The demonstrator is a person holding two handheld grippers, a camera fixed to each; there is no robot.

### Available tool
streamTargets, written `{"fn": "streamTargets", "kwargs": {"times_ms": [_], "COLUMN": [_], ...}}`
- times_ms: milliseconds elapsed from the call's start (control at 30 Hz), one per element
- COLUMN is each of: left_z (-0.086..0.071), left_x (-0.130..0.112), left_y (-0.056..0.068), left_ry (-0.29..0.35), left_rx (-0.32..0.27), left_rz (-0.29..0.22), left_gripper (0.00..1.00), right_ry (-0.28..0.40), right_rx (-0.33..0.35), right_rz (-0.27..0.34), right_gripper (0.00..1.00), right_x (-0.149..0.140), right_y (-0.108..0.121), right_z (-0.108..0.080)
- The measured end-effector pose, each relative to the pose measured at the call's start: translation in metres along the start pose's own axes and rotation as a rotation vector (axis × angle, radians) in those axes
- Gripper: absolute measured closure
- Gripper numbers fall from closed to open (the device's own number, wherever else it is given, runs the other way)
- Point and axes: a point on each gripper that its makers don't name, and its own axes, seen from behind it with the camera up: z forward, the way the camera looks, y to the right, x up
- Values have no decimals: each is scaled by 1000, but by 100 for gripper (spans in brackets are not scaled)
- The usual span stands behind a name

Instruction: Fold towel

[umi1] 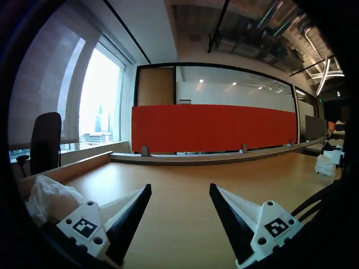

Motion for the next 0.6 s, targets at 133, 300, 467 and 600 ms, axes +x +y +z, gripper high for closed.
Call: {"fn": "streamTargets", "kwargs": {"times_ms": [133, 300, 467, 600], "left_z": [0, 0, 1, 1], "left_x": [0, 0, 0, -1], "left_y": [0, -1, -1, 0], "left_ry": [0, -1, 0, 0], "left_rx": [0, 0, 0, 0], "left_rz": [0, -1, -2, -2], "left_gripper": [4, 4, 4, 4], "right_ry": [0, 0, 0, 0], "right_rx": [0, 0, 0, 0], "right_rz": [0, 0, 0, 0], "right_gripper": [0, 1, 1, 1], "right_x": [0, 0, -1, -1], "right_y": [0, 0, 0, 0], "right_z": [0, 1, 0, 0]}}
